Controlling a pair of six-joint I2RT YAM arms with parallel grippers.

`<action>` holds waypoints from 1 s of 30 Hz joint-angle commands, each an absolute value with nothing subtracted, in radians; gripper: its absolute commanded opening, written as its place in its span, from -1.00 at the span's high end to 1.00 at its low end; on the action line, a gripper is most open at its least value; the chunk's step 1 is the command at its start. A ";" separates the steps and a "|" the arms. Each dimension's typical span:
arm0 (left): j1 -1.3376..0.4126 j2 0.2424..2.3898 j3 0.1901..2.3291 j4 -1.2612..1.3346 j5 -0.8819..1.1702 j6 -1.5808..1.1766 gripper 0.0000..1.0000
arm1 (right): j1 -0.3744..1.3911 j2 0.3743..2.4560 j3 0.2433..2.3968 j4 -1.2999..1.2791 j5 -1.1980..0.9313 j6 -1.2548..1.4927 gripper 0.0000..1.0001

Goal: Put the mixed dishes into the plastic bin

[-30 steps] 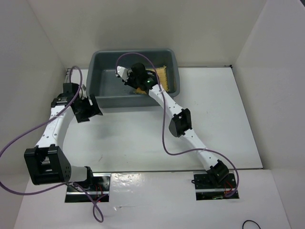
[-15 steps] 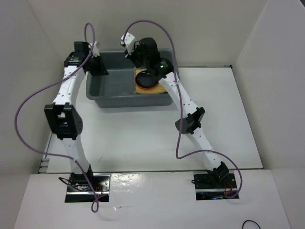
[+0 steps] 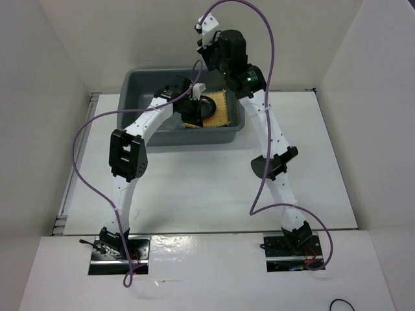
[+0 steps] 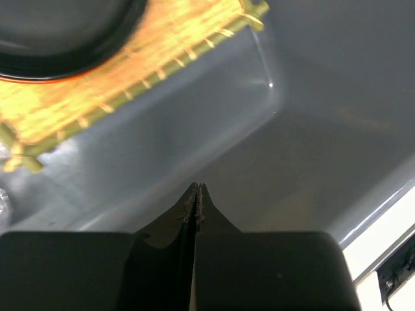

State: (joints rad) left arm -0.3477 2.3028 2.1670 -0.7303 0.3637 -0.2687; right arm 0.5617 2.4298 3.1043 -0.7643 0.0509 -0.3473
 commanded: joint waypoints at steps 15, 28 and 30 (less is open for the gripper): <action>-0.316 2.184 1.934 -0.704 0.224 -0.371 1.00 | 0.514 2.286 3.132 -0.828 0.104 -0.302 1.00; -0.419 1.860 1.542 -0.670 0.265 -0.511 1.00 | 0.505 2.295 3.132 -0.828 0.031 -0.282 1.00; -0.448 1.820 1.456 -0.651 0.265 -0.541 1.00 | 0.505 2.295 3.132 -0.841 0.019 -0.273 1.00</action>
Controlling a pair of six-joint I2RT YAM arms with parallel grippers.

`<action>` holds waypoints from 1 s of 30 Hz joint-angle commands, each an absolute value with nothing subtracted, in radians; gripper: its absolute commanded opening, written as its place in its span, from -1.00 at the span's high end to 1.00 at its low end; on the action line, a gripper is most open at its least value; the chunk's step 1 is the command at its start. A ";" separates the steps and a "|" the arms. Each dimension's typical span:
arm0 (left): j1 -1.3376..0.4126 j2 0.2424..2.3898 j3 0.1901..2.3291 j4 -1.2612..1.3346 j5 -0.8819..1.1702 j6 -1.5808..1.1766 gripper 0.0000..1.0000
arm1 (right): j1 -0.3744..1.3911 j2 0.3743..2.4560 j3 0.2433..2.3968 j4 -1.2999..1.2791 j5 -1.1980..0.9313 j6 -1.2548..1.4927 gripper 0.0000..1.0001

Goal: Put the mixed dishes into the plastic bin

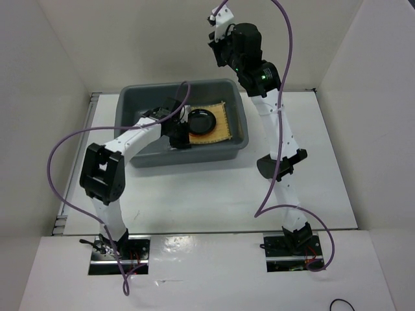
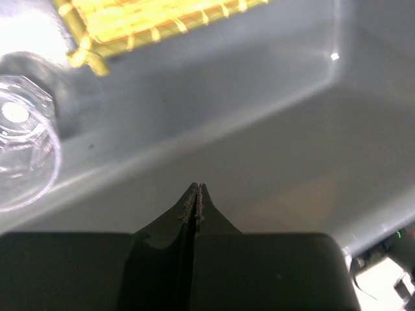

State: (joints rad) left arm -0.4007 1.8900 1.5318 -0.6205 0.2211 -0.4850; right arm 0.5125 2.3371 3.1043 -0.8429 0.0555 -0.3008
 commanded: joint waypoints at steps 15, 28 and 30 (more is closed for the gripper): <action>-0.473 1.436 1.496 -0.753 0.020 -0.664 1.00 | 0.495 2.315 3.132 -0.946 -0.239 -0.255 1.00; -0.246 1.094 1.588 -0.893 -0.173 -0.606 0.50 | 0.682 2.539 3.132 -1.296 -0.425 -0.410 1.00; -0.221 1.054 1.528 -0.902 -0.173 -0.606 0.50 | 0.704 2.578 3.132 -1.282 -0.407 -0.420 1.00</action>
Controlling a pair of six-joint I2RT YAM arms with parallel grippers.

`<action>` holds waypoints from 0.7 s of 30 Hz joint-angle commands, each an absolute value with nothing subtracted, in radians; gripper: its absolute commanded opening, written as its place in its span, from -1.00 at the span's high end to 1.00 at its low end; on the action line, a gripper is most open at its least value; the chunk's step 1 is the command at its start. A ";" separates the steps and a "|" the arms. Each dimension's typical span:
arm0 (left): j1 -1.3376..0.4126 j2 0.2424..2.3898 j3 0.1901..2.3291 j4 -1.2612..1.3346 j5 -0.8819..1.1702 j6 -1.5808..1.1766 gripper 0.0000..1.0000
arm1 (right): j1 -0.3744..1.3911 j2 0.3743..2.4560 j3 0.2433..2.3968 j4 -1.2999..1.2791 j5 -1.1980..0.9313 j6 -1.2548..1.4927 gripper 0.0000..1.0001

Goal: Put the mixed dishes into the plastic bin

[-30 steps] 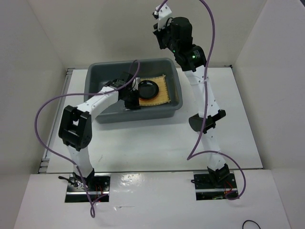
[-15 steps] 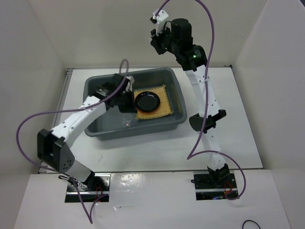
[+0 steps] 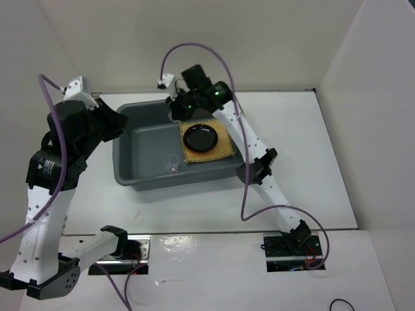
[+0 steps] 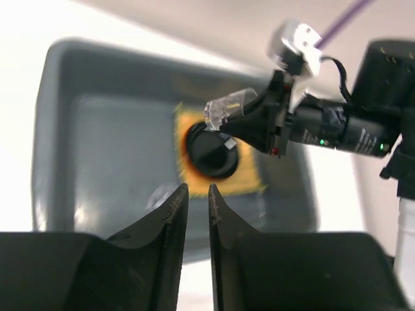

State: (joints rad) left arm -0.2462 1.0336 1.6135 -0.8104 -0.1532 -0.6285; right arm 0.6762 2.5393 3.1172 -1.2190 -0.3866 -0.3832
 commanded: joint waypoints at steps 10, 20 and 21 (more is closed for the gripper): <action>-0.156 0.957 1.430 -0.974 -0.152 -0.574 0.39 | 0.792 2.770 3.132 -1.243 -0.287 -0.486 0.99; -0.137 0.957 1.439 -1.048 -0.170 -0.545 0.29 | 0.801 2.892 3.132 -1.163 -0.213 -0.508 0.74; -0.137 0.957 1.439 -1.048 -0.170 -0.545 0.26 | 0.801 2.904 3.132 -1.163 -0.204 -0.508 0.70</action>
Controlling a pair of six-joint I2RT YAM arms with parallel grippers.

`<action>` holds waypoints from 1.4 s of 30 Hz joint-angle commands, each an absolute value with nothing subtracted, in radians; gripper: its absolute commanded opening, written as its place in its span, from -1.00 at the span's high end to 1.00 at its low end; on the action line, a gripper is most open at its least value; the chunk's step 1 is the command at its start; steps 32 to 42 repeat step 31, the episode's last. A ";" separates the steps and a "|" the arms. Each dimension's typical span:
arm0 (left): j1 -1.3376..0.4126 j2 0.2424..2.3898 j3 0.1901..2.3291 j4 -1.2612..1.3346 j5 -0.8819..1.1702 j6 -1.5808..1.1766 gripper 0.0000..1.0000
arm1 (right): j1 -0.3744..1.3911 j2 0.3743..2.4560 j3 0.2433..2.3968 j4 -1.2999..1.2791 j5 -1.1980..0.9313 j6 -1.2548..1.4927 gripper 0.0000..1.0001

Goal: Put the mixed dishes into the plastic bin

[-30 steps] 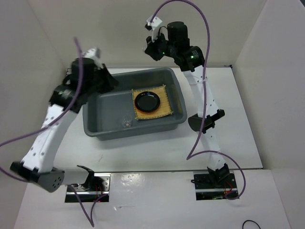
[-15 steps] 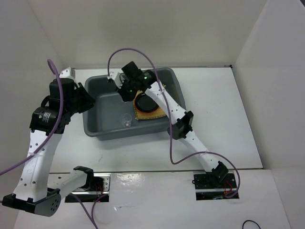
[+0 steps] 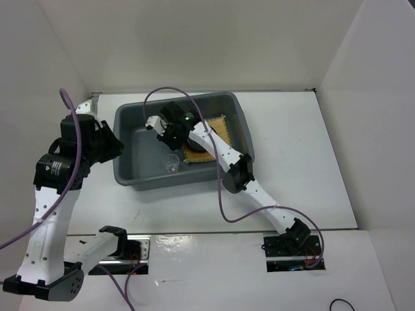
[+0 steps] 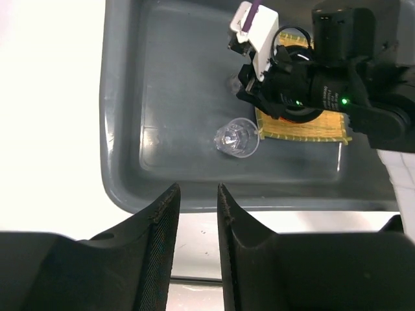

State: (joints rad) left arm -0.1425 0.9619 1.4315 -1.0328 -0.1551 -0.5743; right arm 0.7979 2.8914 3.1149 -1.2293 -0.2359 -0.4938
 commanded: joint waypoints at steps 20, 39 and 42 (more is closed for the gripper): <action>-0.072 0.989 1.292 -0.770 -0.282 -0.512 -1.00 | 0.717 2.075 3.132 -1.181 0.260 -0.167 -0.98; -0.081 0.960 1.141 -0.690 -0.229 -0.523 -1.00 | 0.255 1.259 1.984 -1.102 0.239 -0.275 -0.98; -0.081 0.960 1.141 -0.690 -0.229 -0.523 -1.00 | 0.255 1.259 1.984 -1.102 0.239 -0.275 -0.98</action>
